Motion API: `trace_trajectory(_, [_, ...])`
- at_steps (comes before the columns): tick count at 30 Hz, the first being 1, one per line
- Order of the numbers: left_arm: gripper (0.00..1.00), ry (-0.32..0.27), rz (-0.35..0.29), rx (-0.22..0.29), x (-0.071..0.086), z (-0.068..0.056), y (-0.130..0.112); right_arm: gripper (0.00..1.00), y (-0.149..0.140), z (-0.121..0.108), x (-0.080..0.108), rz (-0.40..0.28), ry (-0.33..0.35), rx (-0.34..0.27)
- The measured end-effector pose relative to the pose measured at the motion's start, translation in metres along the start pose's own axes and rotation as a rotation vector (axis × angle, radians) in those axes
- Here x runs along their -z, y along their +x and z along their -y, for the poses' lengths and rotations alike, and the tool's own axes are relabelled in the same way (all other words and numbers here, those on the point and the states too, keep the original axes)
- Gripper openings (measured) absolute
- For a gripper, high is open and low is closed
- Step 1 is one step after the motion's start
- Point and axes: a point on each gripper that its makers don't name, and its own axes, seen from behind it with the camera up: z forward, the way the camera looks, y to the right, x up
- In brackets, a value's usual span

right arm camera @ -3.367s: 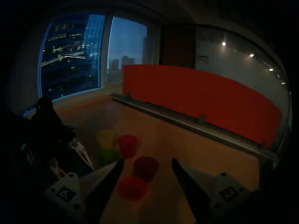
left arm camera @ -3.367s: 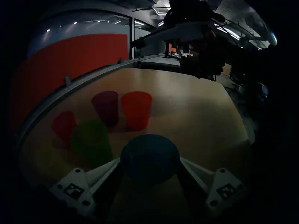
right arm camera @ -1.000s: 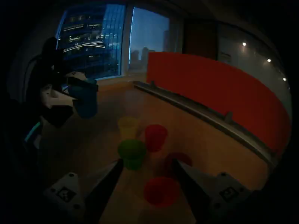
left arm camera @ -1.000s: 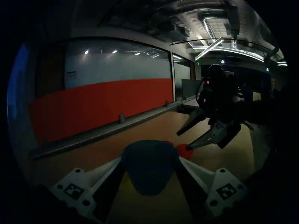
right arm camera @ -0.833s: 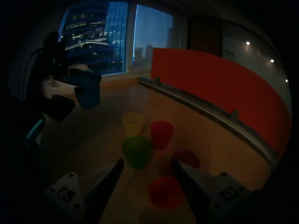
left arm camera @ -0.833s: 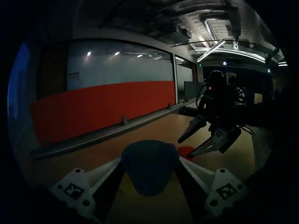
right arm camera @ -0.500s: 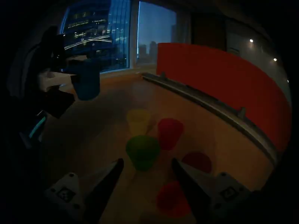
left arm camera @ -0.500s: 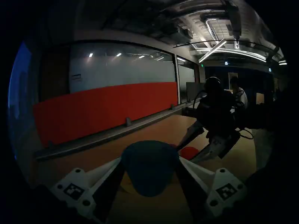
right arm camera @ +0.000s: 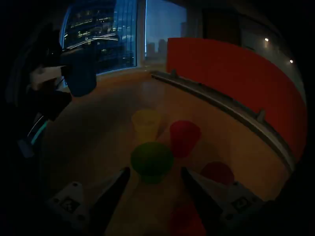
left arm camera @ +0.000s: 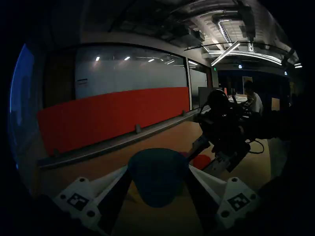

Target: Pour water

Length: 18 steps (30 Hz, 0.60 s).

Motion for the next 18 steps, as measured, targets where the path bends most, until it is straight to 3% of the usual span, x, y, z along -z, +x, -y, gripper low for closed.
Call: trace_trajectory(18, [0.86,0.01,0.007,-0.004,0.004,0.006,-0.005,1.0,-0.004,0.003,-0.031,0.054,-0.022,-0.019])
